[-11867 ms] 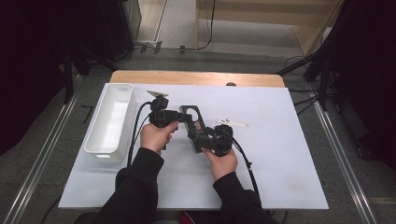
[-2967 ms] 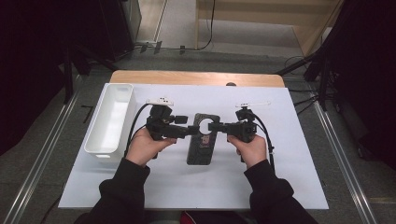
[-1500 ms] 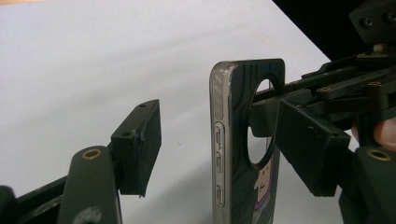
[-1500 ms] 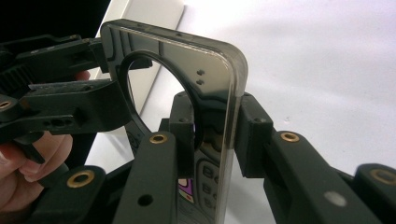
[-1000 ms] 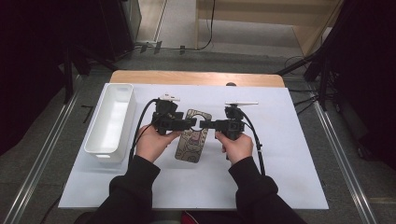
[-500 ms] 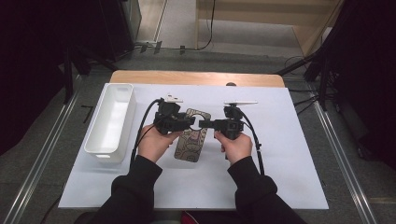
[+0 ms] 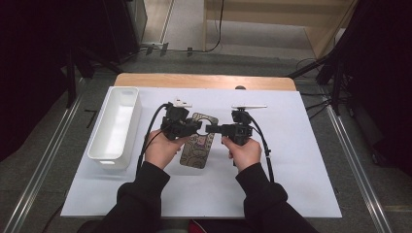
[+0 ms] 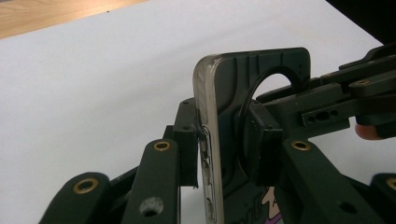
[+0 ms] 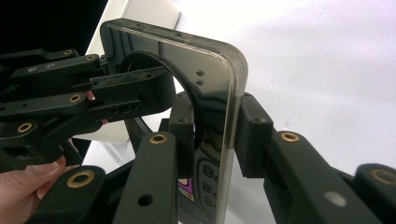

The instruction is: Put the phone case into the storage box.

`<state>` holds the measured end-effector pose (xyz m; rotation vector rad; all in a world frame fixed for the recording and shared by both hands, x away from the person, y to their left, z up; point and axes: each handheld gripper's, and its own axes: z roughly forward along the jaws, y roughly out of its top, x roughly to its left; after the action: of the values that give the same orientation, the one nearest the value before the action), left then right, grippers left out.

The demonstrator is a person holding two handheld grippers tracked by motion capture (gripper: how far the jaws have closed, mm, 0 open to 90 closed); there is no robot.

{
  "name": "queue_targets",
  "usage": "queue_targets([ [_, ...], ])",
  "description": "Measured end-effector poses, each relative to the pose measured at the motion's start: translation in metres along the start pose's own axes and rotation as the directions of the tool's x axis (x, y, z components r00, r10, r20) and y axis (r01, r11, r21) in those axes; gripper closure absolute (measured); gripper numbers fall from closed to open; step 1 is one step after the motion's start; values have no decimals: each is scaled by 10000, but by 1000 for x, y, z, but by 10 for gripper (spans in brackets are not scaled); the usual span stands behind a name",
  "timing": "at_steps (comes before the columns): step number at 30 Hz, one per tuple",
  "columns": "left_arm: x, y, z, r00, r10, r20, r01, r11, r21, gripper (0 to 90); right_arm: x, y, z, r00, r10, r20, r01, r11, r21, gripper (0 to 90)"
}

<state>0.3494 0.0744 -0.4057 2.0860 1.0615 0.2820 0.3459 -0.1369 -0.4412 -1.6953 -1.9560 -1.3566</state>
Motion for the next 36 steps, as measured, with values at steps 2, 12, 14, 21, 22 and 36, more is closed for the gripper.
queue_targets([
  [2, 0, 0, 0, 10000, -53, -35, 53, 10000, 49, 699, 0, 0, 0, 10000, 3, 15, -3, 10000, 14, 700],
  [12, 3, 1, 0, 9990, -412, 171, 408, 9989, 241, 714, 2, -1, 2, 10000, -22, 38, 22, 10000, 28, 700],
  [14, 4, 2, 0, 9983, -522, 241, 516, 9983, 278, 716, 2, -1, 1, 10000, -36, 37, 36, 10000, 18, 700],
  [21, 5, 4, -1, 9968, -674, 438, 653, 9967, 476, 723, 3, -1, 1, 9997, -180, 136, 182, 9998, -101, 697],
  [22, 5, 4, -1, 9962, -734, 462, 712, 9964, 467, 723, 3, -1, 0, 9997, -195, 154, 197, 9998, -91, 696],
  [36, 7, 5, -3, 9948, -813, 610, 788, 9960, 416, 728, 5, -1, -2, 9990, -407, 161, 412, 9988, -261, 684],
])
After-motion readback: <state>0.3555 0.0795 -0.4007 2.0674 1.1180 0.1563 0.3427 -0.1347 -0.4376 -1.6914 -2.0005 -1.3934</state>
